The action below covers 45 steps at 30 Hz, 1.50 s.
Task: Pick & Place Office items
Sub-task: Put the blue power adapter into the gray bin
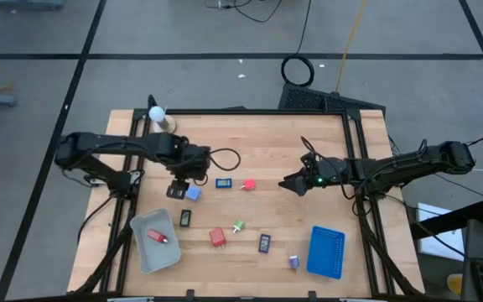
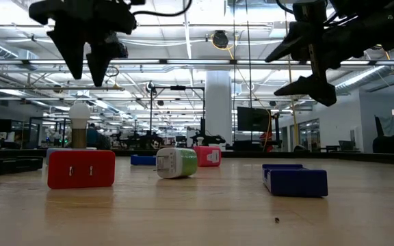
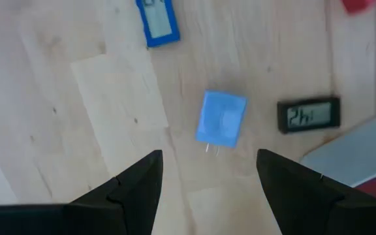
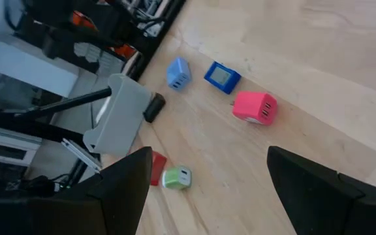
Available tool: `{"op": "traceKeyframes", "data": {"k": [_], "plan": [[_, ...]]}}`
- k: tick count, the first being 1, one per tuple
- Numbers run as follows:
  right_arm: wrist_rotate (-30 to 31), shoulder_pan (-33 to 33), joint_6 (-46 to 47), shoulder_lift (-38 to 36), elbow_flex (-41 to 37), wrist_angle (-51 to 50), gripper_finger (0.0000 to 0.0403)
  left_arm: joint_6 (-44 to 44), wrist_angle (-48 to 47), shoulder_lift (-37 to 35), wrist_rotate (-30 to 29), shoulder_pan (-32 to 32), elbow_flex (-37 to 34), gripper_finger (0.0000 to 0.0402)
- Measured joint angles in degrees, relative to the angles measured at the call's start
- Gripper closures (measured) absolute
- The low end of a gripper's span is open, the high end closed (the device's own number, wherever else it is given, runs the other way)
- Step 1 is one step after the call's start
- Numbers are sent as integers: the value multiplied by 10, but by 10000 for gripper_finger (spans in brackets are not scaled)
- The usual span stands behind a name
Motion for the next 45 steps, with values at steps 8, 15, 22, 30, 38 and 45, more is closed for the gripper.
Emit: {"op": "traceKeyframes", "data": {"k": [8,15,22,30,38,45], "plan": [[1,2,-6,0,0,17,110,65,0,56,-26,1,0,151],[3,22,-18,0,0,16,110,65,2,108,-23,1,-2,149],[47,55,-19,0,0,15,110,28,28,141,-24,1,-49,110],[65,76,-28,0,0,13,110,-3,50,142,-45,0,-109,57],[65,75,-34,0,0,12,110,-19,96,142,-61,-24,-116,45],[70,75,-34,0,0,12,110,-41,119,142,-39,-60,-116,56]]}}
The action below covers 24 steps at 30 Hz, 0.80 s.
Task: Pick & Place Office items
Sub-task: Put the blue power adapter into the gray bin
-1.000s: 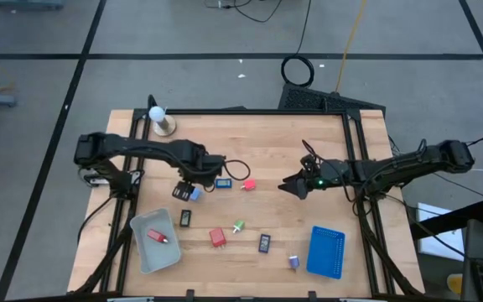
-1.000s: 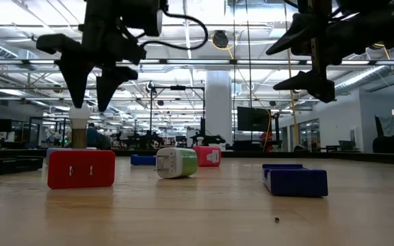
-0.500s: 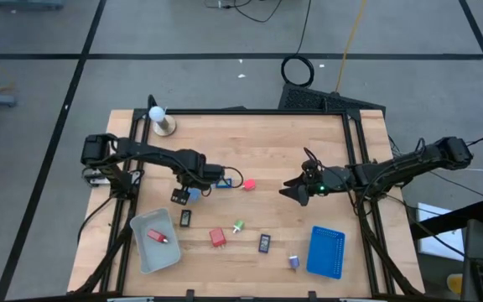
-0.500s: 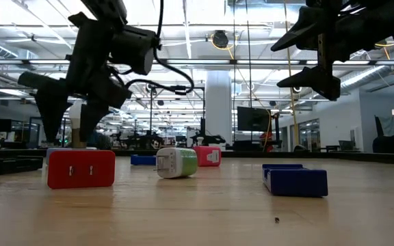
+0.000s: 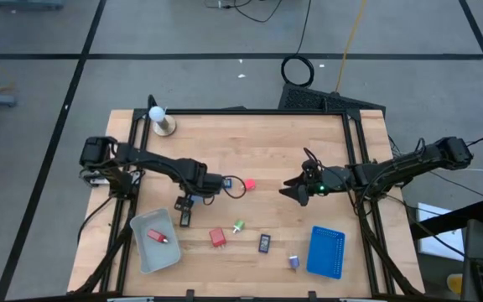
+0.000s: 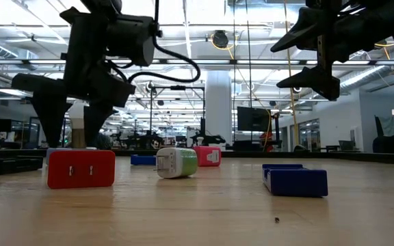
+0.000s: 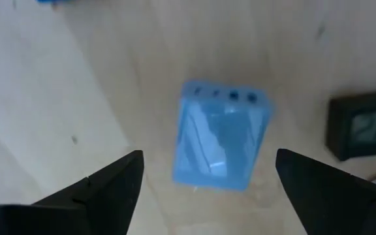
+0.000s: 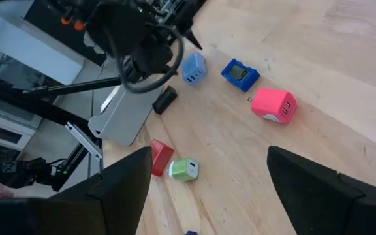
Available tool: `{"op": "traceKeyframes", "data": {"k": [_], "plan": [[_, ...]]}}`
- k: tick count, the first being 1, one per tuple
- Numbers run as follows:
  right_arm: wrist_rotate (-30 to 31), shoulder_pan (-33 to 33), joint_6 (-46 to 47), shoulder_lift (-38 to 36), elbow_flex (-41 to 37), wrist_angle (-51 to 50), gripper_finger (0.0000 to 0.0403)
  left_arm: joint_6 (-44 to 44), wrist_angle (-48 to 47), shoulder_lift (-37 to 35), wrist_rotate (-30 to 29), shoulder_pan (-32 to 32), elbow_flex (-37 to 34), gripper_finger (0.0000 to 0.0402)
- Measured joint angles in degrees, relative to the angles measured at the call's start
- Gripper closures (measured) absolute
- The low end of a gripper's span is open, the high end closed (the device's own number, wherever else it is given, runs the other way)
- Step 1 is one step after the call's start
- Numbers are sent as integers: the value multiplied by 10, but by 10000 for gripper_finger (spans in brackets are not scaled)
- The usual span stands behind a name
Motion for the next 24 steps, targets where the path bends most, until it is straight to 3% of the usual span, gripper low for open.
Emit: {"op": "traceKeyframes", "data": {"k": [14,24], "plan": [[6,0,2,0,0,0,110,-8,56,0,-1,-17,-4,66],[6,0,2,0,0,1,110,-28,91,0,0,-17,-69,65]]}}
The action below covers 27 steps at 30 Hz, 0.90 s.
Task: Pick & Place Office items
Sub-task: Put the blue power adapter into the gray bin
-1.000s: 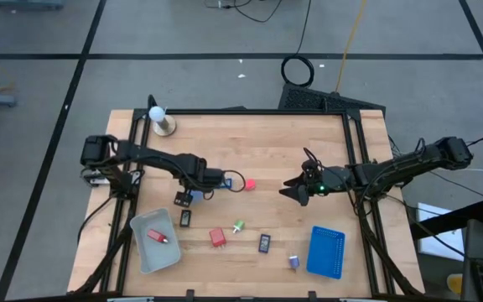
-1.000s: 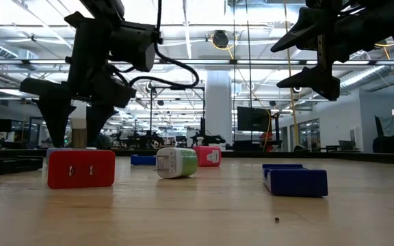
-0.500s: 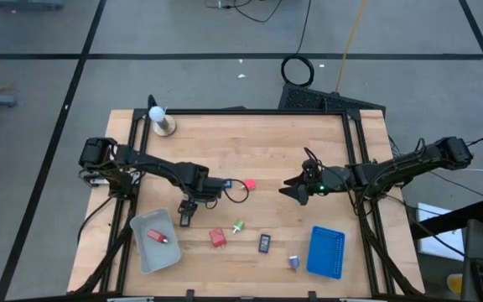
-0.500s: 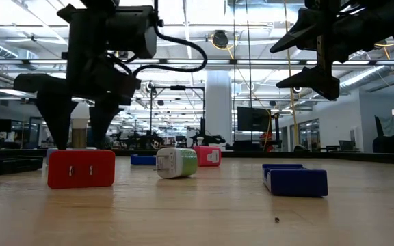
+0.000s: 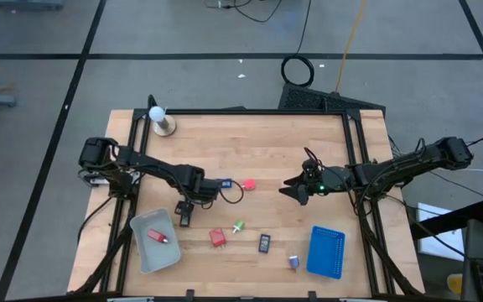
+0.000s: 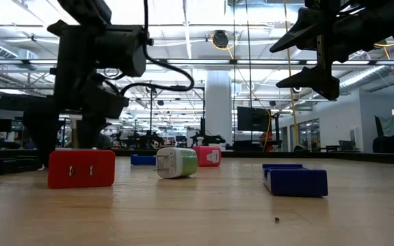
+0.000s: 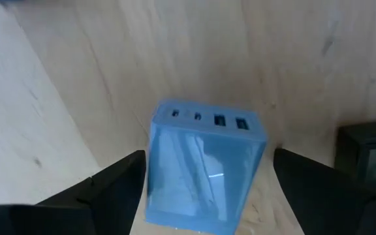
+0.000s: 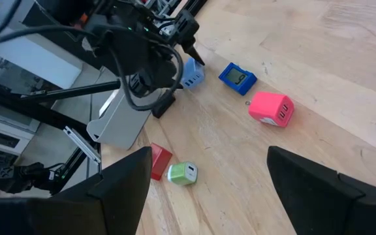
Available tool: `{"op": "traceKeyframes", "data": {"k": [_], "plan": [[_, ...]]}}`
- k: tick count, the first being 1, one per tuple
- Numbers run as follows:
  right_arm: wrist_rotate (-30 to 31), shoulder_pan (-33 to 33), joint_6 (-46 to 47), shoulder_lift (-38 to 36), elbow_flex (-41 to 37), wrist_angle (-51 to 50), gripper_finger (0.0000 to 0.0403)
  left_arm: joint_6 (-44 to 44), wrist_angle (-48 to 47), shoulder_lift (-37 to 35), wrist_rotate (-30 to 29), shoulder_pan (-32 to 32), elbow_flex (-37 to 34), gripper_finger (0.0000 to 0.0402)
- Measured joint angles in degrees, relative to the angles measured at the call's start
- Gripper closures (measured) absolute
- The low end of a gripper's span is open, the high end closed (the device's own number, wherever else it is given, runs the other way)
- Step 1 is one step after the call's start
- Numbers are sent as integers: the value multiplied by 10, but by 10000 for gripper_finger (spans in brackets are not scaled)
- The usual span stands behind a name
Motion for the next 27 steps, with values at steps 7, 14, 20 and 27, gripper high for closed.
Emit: {"op": "traceKeyframes", "data": {"k": [7,14,20,27], "plan": [[1,0,0,0,0,2,110,15,44,-3,1,0,-18,67],[1,0,15,0,0,3,110,64,70,-2,13,2,-21,120],[2,0,15,0,0,3,110,75,69,-1,40,21,-21,193],[2,0,14,0,0,3,110,48,56,-1,40,35,-11,193]]}}
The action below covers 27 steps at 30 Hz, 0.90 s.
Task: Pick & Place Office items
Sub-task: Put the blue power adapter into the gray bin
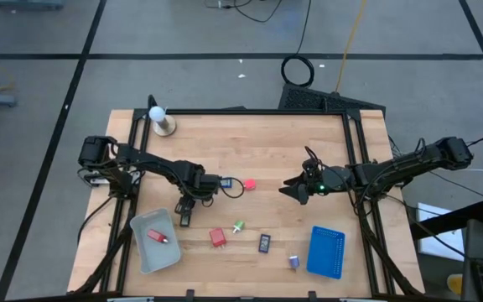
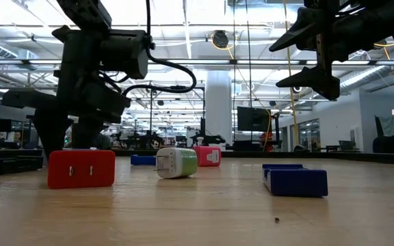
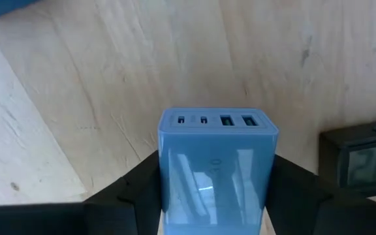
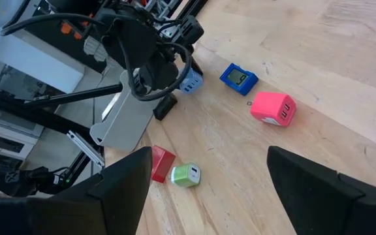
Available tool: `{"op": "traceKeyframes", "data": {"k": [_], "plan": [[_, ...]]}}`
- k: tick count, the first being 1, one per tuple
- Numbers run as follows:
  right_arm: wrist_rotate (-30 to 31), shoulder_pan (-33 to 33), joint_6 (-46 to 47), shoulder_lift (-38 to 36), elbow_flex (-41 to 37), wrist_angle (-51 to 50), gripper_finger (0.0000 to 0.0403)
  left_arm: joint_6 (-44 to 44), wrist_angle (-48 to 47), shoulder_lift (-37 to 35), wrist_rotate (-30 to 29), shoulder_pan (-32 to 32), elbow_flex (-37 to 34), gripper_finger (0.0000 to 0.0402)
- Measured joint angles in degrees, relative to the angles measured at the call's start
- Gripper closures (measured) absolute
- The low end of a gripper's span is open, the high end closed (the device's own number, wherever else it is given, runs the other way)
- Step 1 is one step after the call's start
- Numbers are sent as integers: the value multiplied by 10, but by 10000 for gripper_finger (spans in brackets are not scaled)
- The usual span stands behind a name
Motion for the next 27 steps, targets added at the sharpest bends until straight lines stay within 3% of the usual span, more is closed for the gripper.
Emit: {"op": "traceKeyframes", "data": {"k": [10,22,27], "plan": [[-1,0,-5,0,0,0,110,-31,-130,3,-69,2,86,193],[-5,0,-19,0,0,-5,110,-160,-261,0,-54,-12,320,193],[-20,0,-19,0,0,-5,110,-242,-290,-25,-56,-39,368,193]]}}
